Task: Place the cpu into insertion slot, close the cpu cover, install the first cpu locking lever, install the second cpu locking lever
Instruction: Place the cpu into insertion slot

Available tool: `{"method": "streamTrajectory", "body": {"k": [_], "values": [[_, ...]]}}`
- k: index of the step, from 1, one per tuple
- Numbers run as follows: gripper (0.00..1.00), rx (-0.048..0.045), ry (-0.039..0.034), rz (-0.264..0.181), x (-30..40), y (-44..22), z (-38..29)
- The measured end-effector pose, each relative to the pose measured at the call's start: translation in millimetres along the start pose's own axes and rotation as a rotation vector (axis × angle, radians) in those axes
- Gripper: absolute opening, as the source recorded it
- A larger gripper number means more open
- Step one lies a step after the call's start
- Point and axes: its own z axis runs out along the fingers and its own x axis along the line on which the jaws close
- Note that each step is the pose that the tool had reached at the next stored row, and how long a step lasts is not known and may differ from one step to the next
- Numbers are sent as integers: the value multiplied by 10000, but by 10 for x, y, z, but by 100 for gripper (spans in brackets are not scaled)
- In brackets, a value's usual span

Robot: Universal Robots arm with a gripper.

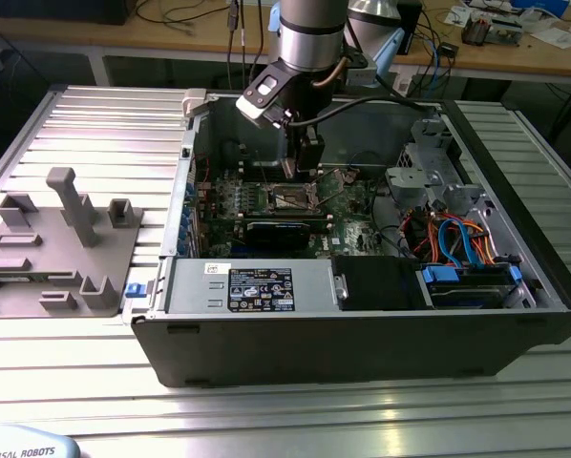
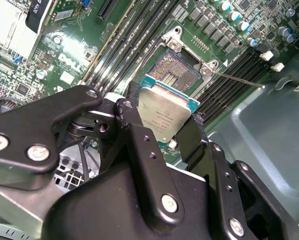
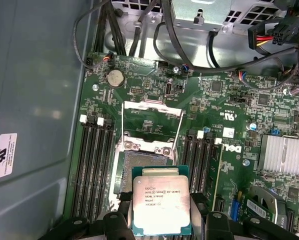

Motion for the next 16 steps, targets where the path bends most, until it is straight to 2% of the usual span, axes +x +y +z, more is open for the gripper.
{"method": "streamTrajectory", "body": {"k": [16], "values": [[54, -3, -4, 187, 0, 0, 3]]}}
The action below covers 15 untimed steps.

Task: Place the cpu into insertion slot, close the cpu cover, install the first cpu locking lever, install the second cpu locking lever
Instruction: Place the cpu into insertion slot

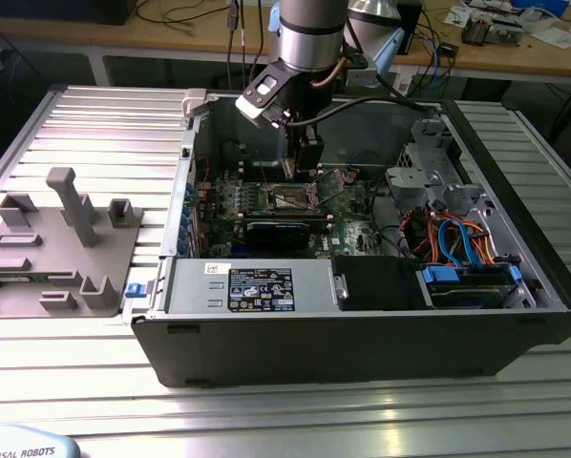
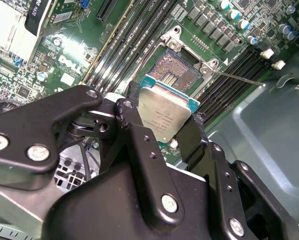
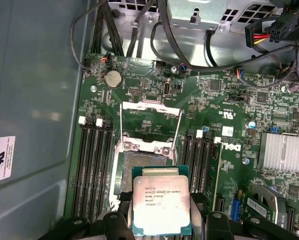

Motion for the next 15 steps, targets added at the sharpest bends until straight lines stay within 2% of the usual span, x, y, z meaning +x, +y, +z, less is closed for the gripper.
{"method": "streamTrajectory", "body": {"k": [9, 11, 15], "values": [[54, 0, 0, 16, 0, 0, 14], [54, 0, 0, 16, -1, -2, 82], [54, -3, 4, 16, -3, -4, 86]]}}
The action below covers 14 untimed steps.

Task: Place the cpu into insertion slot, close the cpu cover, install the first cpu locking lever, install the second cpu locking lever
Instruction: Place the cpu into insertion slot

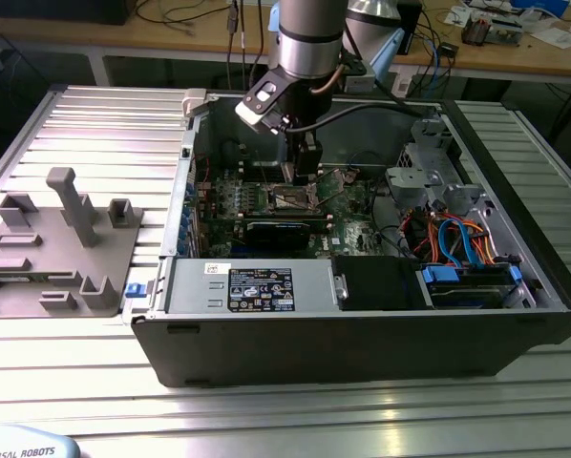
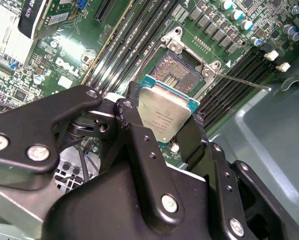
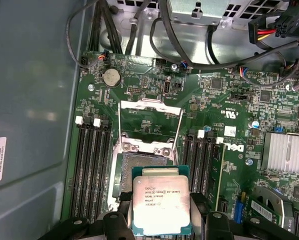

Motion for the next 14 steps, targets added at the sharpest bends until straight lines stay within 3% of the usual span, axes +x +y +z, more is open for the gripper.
{"method": "streamTrajectory", "body": {"k": [14], "values": [[54, 3, -4, 1, 0, -6, 13]]}}
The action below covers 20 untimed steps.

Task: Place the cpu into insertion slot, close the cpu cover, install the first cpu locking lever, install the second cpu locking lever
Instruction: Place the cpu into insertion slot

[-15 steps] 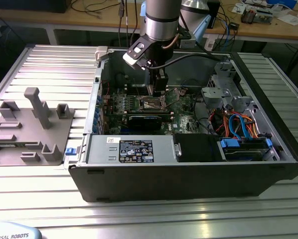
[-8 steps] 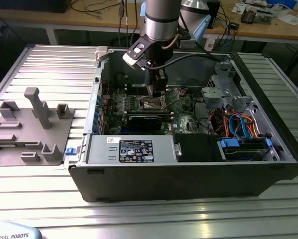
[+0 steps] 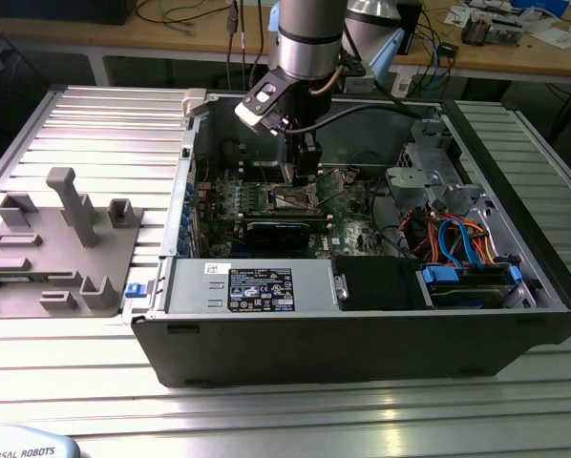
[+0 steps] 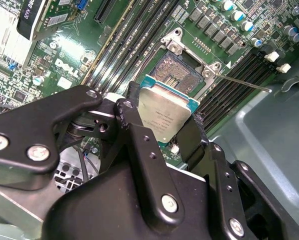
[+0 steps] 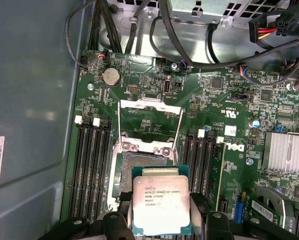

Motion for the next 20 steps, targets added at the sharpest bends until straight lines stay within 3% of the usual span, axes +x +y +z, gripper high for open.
{"method": "streamTrajectory", "body": {"k": [20], "values": [[54, 0, 0, 0, -1, -2, 64]]}}
